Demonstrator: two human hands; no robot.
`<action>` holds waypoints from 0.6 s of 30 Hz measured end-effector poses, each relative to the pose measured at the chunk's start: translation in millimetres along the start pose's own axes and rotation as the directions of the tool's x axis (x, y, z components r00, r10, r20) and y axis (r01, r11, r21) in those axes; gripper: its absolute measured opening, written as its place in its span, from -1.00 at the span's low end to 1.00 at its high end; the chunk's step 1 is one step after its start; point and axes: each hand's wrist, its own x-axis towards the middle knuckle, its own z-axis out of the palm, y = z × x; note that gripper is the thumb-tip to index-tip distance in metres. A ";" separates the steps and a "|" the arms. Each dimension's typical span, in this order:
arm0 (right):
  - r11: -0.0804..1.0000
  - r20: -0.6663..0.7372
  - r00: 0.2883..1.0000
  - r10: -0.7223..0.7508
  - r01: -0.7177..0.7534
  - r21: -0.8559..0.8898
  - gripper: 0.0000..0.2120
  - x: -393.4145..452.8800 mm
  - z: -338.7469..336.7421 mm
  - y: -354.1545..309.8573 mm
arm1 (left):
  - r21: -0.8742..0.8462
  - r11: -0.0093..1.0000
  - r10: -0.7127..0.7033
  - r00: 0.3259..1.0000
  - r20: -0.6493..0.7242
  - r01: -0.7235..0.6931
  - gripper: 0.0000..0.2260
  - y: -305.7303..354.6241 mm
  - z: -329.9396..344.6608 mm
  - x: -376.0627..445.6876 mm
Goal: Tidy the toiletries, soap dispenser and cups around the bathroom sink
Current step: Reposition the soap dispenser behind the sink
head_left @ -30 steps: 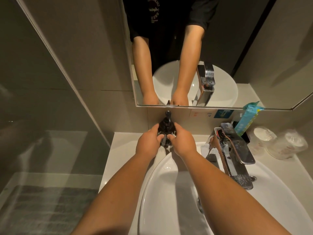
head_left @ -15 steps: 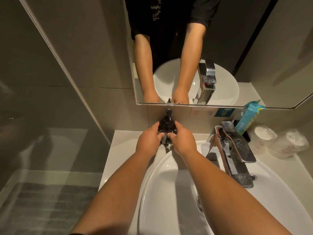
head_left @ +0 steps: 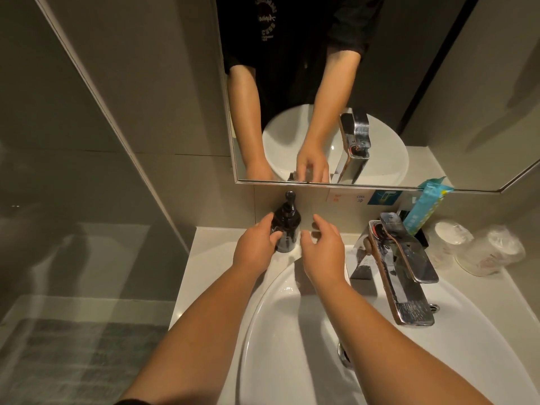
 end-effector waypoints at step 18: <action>0.708 0.266 0.894 0.360 -0.447 0.546 -0.83 22.9 -2.9 -49.3 | -0.006 0.999 0.033 0.999 -0.019 -0.033 -0.65 -6.4 1.3 1.8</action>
